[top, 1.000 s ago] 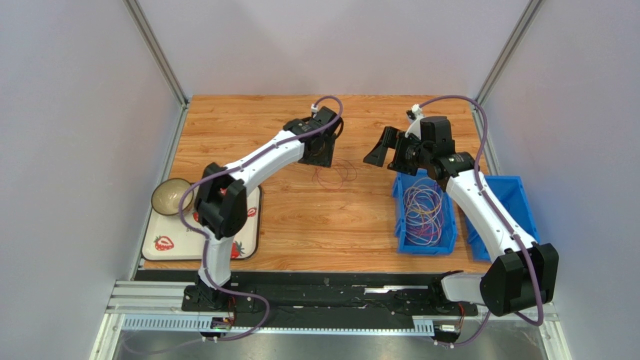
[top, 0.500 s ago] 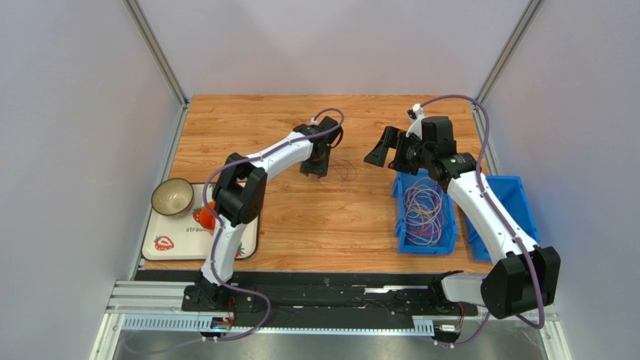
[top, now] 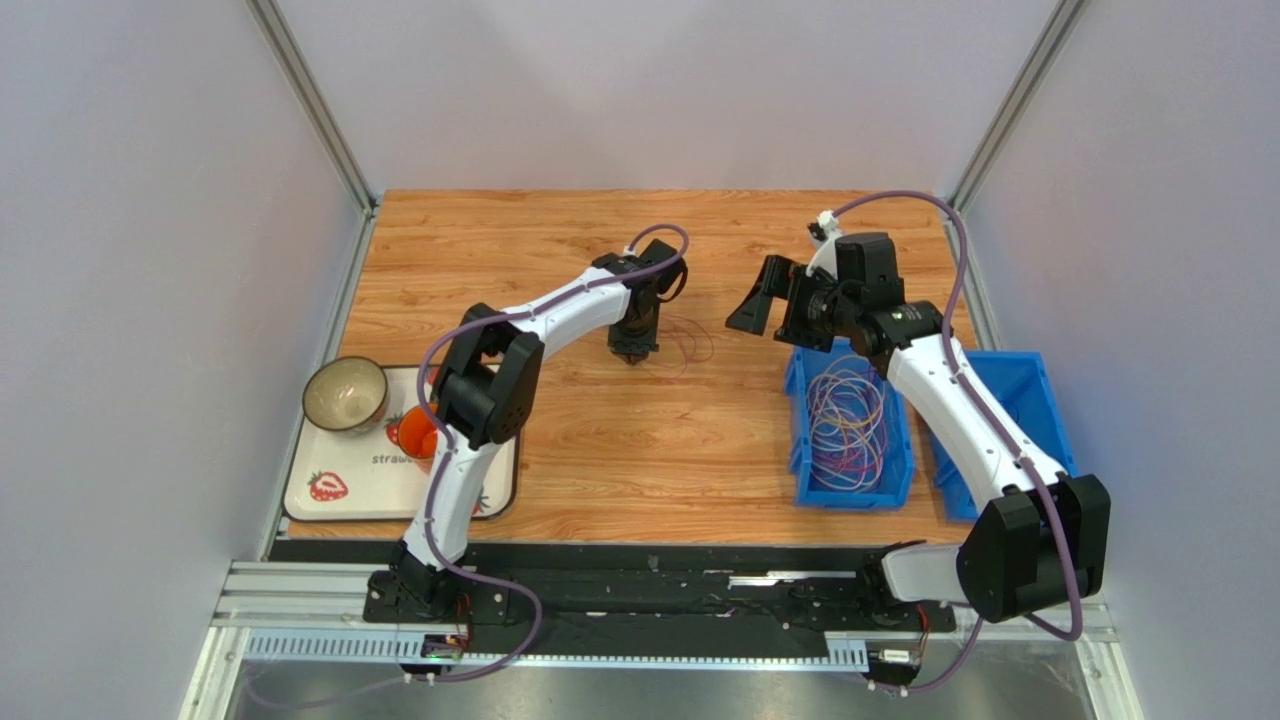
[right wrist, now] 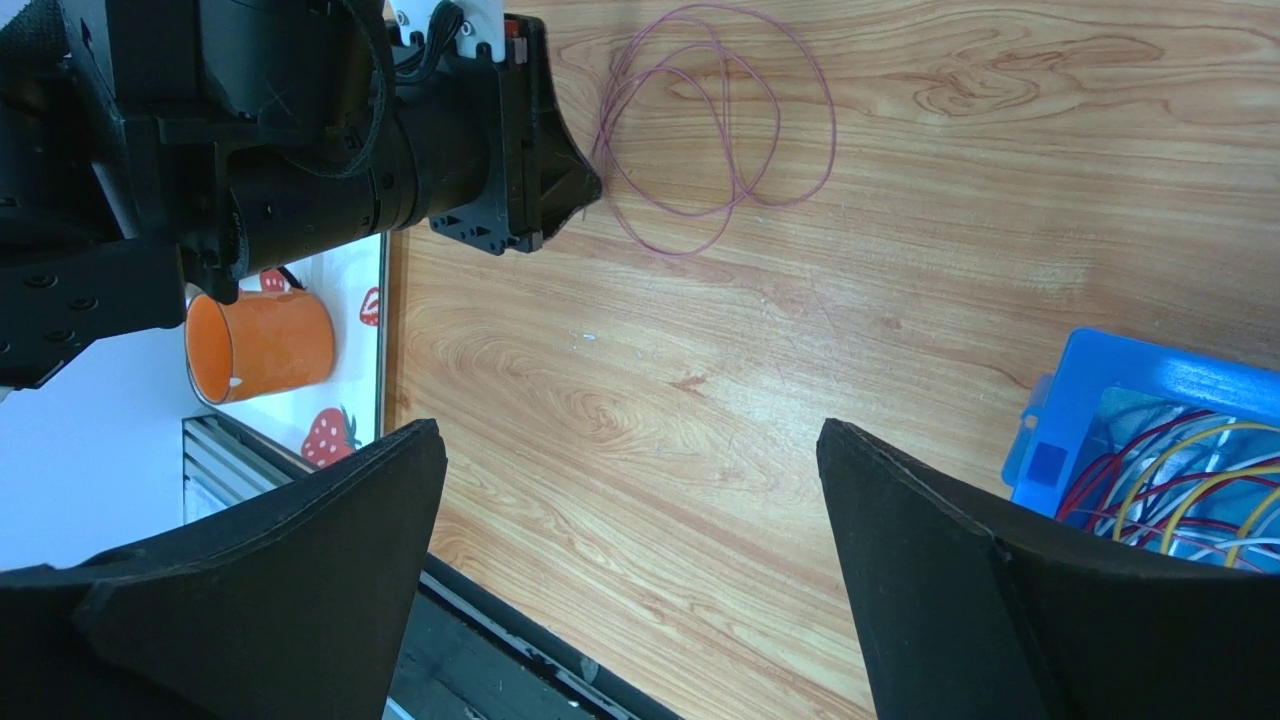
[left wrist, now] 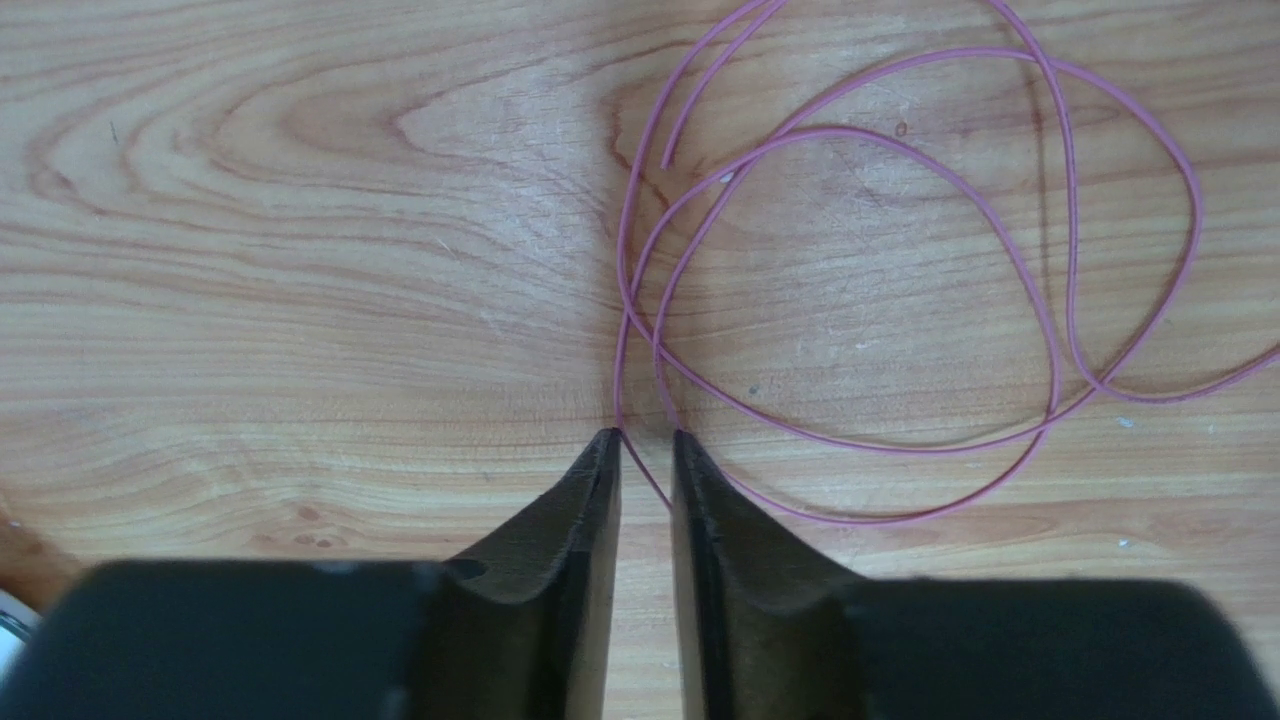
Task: Untangle the cables
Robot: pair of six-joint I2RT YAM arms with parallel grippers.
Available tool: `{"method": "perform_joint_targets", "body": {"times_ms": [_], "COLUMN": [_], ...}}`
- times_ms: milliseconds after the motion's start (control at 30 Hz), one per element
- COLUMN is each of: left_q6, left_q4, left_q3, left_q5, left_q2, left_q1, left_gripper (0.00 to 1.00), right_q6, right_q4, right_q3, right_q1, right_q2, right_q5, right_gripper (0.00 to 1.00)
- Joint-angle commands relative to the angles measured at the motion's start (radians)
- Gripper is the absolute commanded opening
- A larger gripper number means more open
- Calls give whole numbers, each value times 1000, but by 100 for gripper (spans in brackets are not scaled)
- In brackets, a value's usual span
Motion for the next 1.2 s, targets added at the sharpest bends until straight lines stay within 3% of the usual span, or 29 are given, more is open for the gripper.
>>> {"method": "perform_joint_targets", "body": {"times_ms": [0,67,367,900,1167], "left_q6": [-22,-20,-2,141,133], "left_q4": [-10,-16,16,79,-6], "left_q3": [25,25,-20,-95,-105], "left_q5": [-2,-3,9,93,15], "left_q2": [16,14,-61,-502,-591], "left_q1": [9,7,7,-83,-106], "left_gripper": [9,0,0,0,0], "right_q6": [-14,-14,-7,62,8], "right_q4": [41,41,46,64,53], "right_q3": [23,25,28,20,37], "right_q1": [1,1,4,4,102], "right_q2": [9,13,19,37,74], "right_q5": [5,5,-3,-57,104], "right_gripper": [99,99,99,99,99]}}
